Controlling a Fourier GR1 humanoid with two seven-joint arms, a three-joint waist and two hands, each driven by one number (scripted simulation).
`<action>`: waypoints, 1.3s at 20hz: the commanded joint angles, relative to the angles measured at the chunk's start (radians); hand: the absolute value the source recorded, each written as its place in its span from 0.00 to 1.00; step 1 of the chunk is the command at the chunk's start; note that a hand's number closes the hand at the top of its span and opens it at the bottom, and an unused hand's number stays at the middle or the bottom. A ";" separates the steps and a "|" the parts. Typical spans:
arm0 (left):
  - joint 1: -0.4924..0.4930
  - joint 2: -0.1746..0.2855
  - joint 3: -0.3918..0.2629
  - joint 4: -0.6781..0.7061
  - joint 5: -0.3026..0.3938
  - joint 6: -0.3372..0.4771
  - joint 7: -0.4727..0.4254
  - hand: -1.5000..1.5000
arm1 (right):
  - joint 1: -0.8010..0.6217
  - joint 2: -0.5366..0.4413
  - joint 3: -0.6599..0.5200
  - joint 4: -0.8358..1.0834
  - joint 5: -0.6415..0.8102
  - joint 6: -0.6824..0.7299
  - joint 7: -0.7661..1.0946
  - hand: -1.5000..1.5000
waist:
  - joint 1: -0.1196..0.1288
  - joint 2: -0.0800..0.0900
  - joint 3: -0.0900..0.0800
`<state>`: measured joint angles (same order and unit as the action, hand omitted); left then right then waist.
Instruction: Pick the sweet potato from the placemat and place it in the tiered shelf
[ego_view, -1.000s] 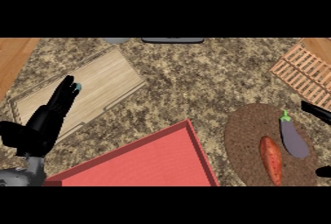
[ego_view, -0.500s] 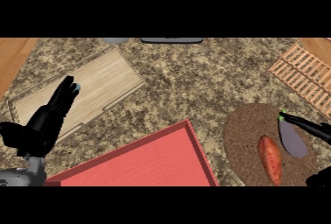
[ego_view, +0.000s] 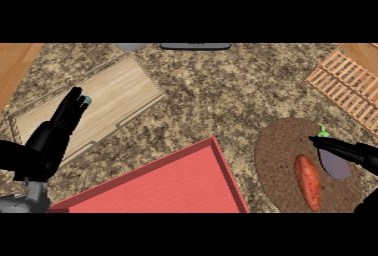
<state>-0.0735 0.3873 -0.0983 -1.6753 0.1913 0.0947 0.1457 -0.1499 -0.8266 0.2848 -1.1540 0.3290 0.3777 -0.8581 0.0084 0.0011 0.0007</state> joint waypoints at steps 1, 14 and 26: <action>-0.017 -0.043 0.003 0.042 -0.058 0.015 -0.011 0.50 | 0.045 0.033 0.007 -0.013 0.073 -0.007 -0.069 0.00 | -0.010 -0.001 -0.001; 0.023 -0.080 0.080 0.011 -0.073 -0.073 -0.020 0.50 | -0.068 0.116 -0.021 0.187 0.246 -0.012 -0.066 0.00 | -0.004 0.000 -0.001; -0.007 -0.080 0.138 0.004 -0.060 -0.139 0.034 0.50 | -0.100 0.194 0.024 0.269 0.361 -0.049 -0.073 0.00 | -0.004 0.000 -0.001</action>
<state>-0.0653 0.2951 0.0030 -1.6806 0.1111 -0.0110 0.1677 -0.2425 -0.6534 0.3012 -0.9263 0.6581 0.2872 -0.8696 0.0048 -0.0022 -0.0040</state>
